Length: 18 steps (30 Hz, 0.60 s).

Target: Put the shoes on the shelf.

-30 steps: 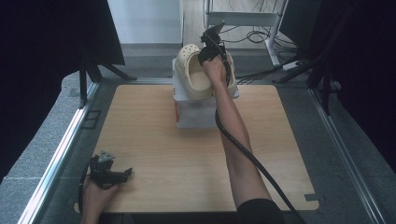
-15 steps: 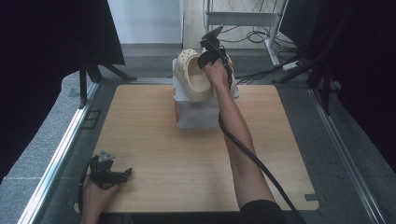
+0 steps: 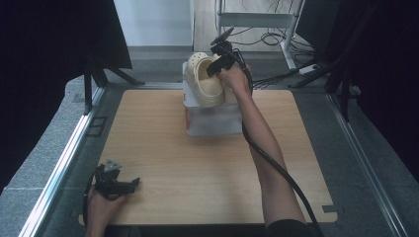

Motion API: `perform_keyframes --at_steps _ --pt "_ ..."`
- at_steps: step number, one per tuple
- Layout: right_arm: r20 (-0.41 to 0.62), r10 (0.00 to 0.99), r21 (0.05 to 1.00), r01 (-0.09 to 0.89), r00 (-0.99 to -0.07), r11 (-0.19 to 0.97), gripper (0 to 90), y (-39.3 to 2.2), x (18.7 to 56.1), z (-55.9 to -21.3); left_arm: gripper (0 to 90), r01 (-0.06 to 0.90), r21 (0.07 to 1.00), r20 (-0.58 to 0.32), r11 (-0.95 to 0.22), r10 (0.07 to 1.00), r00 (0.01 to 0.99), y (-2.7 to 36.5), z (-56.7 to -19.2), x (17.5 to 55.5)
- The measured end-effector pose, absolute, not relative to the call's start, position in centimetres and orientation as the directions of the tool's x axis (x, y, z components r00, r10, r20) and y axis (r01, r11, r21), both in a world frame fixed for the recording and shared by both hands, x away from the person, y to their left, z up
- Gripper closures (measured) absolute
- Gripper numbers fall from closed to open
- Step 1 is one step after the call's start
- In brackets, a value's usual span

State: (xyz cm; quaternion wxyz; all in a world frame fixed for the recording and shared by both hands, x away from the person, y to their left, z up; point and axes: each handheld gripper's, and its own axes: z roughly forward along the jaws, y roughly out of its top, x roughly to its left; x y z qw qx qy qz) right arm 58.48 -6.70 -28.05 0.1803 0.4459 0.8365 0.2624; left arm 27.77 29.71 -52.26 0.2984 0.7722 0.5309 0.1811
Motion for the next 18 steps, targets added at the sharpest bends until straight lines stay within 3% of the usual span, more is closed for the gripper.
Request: perform_keyframes --at_steps 18 --pt "-0.051 0.783 0.652 0.573 -0.620 0.496 14.1 -9.4 54.3 -26.2 0.0 0.710 0.658 -0.035 -0.253 0.931 0.363 29.6 -52.3 27.8"
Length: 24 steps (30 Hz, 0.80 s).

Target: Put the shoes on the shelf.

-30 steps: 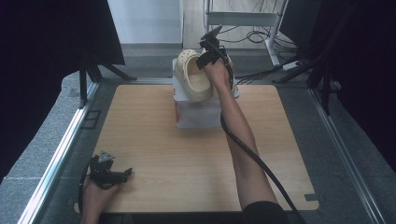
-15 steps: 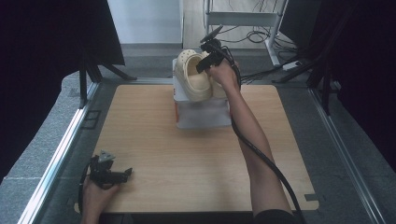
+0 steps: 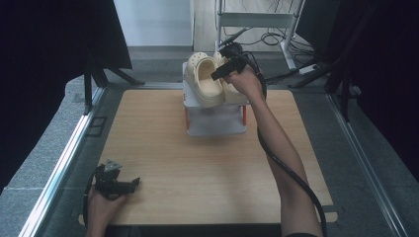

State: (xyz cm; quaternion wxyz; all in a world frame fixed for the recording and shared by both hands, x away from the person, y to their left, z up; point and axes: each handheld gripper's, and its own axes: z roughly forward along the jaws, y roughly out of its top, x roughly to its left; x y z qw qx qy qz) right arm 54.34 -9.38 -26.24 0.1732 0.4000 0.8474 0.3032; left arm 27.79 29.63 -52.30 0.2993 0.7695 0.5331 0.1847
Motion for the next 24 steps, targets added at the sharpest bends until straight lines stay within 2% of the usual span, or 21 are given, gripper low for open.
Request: perform_keyframes --at_steps 10,21,24 --pt "-0.028 0.719 0.658 0.528 -0.694 0.536 10.6 -10.2 51.2 -27.0 0.0 0.710 0.657 -0.034 -0.251 0.932 0.361 29.6 -52.3 27.8" --pt "-0.027 0.677 0.675 0.486 -0.735 0.555 0.3 -11.8 47.7 -27.0 0.0 0.713 0.656 -0.036 -0.248 0.933 0.358 29.5 -52.3 27.8" --pt "-0.032 0.662 0.675 0.473 -0.748 0.567 0.0 -12.4 46.8 -27.1 0.0 0.713 0.656 -0.037 -0.247 0.933 0.357 29.5 -52.3 27.8"
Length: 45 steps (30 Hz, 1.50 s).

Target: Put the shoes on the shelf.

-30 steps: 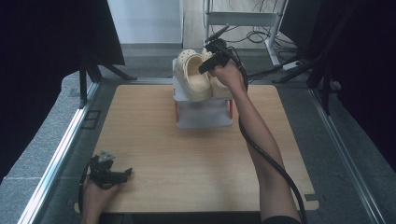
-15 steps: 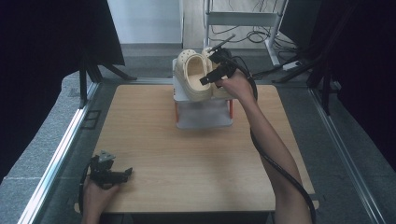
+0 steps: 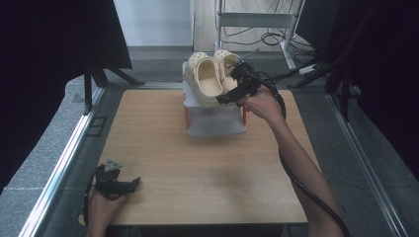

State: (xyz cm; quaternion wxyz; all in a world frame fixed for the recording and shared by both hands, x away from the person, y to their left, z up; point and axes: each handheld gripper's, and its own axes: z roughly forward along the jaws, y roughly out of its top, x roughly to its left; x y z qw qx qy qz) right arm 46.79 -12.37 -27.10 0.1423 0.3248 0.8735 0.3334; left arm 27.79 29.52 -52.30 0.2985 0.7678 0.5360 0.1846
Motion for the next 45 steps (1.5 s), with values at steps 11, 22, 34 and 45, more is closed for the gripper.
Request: perform_keyframes --at_steps 11,22,34,45 --pt "-0.037 0.616 0.669 0.439 -0.787 0.600 0.0 -14.7 43.5 -28.3 0.0 0.712 0.657 -0.033 -0.247 0.934 0.355 29.5 -52.3 27.8" --pt "-0.031 0.605 0.687 0.423 -0.795 0.591 0.0 -17.2 40.6 -30.3 0.0 0.713 0.655 -0.033 -0.248 0.934 0.355 29.4 -52.3 27.8" --pt "-0.013 0.614 0.701 0.431 -0.789 0.569 0.0 -20.4 38.3 -33.4 0.0 0.713 0.655 -0.032 -0.249 0.934 0.356 29.4 -52.3 27.8" --pt "-0.044 0.649 0.702 0.438 -0.760 0.561 0.0 -23.1 36.6 -35.7 0.0 0.713 0.656 -0.031 -0.248 0.935 0.354 29.3 -52.3 27.8"
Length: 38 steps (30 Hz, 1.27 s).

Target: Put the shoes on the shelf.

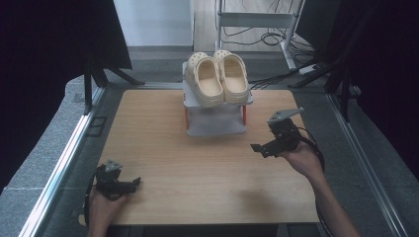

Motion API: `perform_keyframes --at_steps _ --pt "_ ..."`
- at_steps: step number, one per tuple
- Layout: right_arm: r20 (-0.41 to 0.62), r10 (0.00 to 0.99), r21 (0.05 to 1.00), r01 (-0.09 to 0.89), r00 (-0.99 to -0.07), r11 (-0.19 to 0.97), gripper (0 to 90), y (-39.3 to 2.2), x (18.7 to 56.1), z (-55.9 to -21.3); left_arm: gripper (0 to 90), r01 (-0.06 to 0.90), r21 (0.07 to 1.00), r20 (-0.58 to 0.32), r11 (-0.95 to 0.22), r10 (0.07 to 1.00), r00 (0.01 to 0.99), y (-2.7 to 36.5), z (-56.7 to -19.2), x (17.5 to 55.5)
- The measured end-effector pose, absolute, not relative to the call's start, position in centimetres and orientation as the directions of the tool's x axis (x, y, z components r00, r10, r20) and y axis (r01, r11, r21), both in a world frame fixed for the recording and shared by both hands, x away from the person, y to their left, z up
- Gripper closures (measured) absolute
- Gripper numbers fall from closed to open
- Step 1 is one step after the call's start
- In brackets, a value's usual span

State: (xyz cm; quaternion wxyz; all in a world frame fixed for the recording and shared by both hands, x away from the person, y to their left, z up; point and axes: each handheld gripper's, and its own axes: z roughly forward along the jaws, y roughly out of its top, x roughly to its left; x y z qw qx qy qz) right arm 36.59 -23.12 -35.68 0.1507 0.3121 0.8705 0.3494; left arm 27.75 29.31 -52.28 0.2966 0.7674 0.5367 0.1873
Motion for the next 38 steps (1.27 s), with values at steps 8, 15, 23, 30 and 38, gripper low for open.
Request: perform_keyframes --at_steps 8,15,23,30,38 --pt "-0.044 0.664 0.708 0.446 -0.746 0.547 0.0 -24.3 35.3 -37.7 0.0 0.715 0.655 -0.032 -0.245 0.936 0.350 29.3 -52.3 27.7" --pt "-0.030 0.675 0.711 0.459 -0.737 0.533 0.0 -25.0 34.0 -40.4 0.0 0.715 0.655 -0.035 -0.244 0.936 0.351 29.2 -52.3 27.7" --pt "-0.028 0.690 0.696 0.481 -0.724 0.534 0.0 -25.0 32.4 -45.0 0.0 0.715 0.655 -0.035 -0.244 0.936 0.351 29.2 -52.3 27.7" --pt "-0.025 0.705 0.685 0.501 -0.709 0.528 0.0 -24.9 31.9 -48.9 0.0 0.715 0.655 -0.035 -0.244 0.936 0.351 29.2 -52.3 27.7" --pt "0.006 0.713 0.691 0.519 -0.701 0.503 0.0 -25.1 32.1 -51.9 0.0 0.715 0.655 -0.034 -0.245 0.935 0.352 29.2 -52.3 27.7"
